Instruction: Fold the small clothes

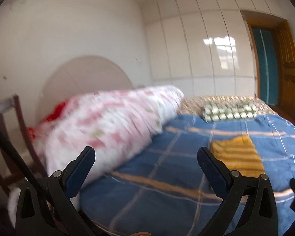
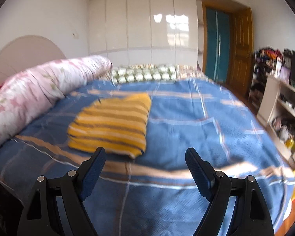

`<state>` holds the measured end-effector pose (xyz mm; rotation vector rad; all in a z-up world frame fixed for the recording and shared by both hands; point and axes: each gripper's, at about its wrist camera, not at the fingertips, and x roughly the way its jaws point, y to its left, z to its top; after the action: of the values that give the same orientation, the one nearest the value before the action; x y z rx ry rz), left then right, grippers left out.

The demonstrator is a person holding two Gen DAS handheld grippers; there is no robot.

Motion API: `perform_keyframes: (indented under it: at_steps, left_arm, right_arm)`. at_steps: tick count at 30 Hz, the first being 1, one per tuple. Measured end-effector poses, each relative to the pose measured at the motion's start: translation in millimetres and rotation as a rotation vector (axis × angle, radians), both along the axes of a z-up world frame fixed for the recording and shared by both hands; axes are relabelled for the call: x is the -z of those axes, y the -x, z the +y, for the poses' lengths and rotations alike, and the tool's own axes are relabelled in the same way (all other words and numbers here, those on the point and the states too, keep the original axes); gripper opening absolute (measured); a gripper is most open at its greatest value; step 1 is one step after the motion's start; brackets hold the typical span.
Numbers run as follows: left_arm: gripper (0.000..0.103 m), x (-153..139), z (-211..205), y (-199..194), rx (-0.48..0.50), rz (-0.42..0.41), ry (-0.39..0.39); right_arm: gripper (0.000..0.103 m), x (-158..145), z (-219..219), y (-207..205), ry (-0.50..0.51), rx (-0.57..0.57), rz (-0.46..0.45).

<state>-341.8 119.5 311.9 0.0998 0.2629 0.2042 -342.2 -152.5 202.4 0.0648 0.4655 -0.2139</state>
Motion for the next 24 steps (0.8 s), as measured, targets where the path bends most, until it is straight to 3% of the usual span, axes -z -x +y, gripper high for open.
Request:
perform_keyframes:
  at_steps: [7, 11, 16, 24]
  left_arm:
    - [0.103, -65.0, 18.3, 52.5, -0.071, -0.175, 0.005]
    - [0.103, -87.5, 35.6, 75.8, -0.092, -0.215, 0.060]
    - [0.103, -93.5, 50.0, 84.3, -0.103, -0.211, 0.113]
    - [0.103, -90.6, 50.8, 81.8, -0.106, -0.199, 0.102]
  right_arm:
    - [0.087, -52.6, 21.6, 46.0, 0.044, -0.050, -0.131]
    - [0.088, -67.8, 33.7, 63.5, 0.058, -0.078, -0.170]
    - [0.089, -74.2, 42.6, 72.9, 0.063, -0.097, -0.183]
    - [0.089, -71.3, 51.2, 71.1, 0.069, -0.109, -0.167]
